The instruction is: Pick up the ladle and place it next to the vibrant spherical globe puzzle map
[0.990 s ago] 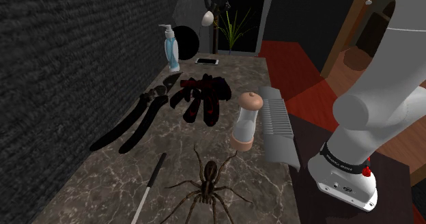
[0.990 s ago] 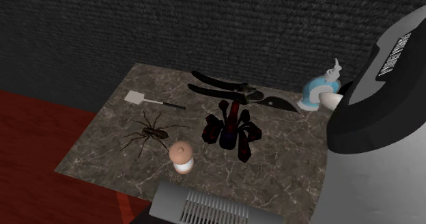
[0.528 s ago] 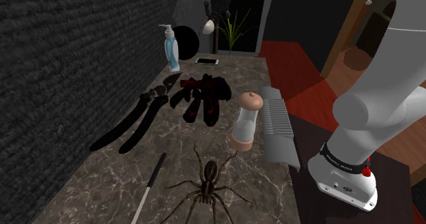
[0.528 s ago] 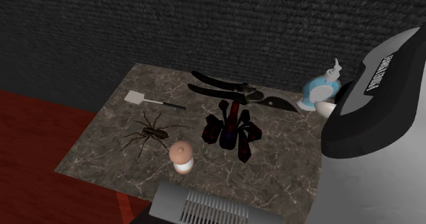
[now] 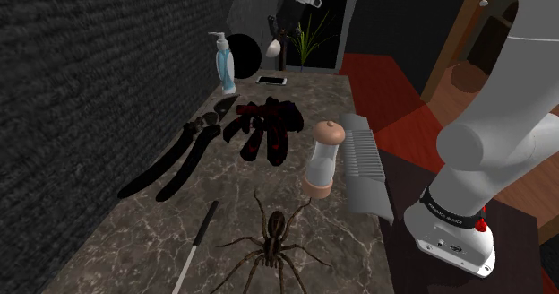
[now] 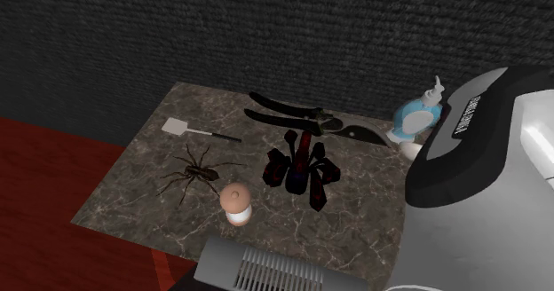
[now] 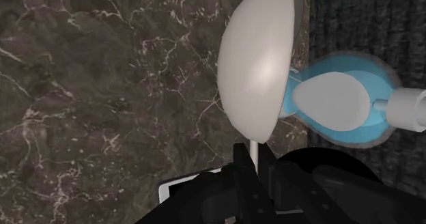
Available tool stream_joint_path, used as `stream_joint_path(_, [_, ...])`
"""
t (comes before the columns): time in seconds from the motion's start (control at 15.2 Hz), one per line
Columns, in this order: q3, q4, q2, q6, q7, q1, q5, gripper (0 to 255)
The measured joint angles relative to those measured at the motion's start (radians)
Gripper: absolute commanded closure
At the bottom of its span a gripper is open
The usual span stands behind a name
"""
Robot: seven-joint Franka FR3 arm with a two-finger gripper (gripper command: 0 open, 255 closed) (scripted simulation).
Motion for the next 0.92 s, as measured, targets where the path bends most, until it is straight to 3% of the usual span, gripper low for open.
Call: stream_joint_path(0.92, [0.001, -0.125, 0.052, 0.17, -0.044, 0.007, 0.008, 255])
